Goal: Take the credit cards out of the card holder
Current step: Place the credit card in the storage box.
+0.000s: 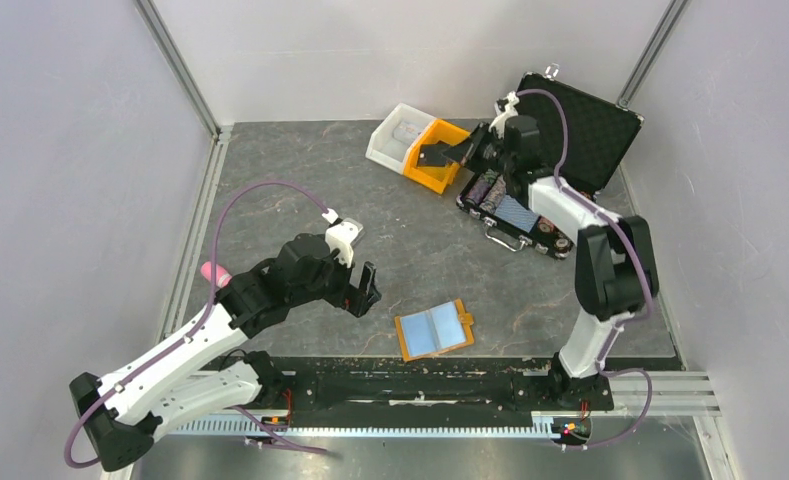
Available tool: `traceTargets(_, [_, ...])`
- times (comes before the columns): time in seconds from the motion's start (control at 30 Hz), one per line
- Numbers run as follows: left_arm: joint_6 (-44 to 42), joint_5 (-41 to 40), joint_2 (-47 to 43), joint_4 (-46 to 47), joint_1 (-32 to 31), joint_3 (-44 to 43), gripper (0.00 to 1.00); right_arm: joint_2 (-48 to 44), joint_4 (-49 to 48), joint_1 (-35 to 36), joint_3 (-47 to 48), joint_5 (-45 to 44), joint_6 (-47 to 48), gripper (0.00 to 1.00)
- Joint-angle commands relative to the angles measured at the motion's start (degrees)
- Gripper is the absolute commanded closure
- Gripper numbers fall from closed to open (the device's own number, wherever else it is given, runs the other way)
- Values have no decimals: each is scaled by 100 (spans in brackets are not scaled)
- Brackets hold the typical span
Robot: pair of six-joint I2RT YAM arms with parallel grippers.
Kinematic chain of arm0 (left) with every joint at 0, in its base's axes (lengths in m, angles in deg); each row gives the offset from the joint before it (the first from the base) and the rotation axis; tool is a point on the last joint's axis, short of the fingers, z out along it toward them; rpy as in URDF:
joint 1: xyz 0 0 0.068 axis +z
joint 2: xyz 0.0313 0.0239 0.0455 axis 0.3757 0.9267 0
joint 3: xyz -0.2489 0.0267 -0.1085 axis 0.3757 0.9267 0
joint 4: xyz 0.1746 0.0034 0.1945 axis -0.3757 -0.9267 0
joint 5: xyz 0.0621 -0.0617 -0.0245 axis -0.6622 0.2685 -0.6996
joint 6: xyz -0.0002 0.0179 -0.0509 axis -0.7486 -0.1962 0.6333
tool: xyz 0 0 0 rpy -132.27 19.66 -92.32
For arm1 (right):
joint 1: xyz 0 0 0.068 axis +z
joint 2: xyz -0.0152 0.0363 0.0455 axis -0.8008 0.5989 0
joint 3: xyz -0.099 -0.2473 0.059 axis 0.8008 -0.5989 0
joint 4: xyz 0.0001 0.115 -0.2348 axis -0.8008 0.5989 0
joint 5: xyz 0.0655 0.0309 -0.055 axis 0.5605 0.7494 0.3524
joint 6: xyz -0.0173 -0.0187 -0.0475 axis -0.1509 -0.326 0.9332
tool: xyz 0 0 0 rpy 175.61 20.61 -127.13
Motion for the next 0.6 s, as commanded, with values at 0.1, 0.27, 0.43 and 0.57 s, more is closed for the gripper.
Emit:
traceTargets(0.1, [-439, -174, -61, 3, 5, -24, 0, 1275, 251, -219, 1584, -760, -452, 100])
traceTargets(0.27, [-448, -302, -88, -19, 5, -13, 0, 1828, 176, -308, 2073, -784, -551, 100])
traceTargets(0.43, [-476, -306, -88, -32, 5, -14, 0, 2046, 11, -349, 2038, -831, -625, 100])
traceTargets(0.57, [-492, -385, -39, -114, 5, -60, 0, 2243, -103, -372, 2094, -890, -733, 100])
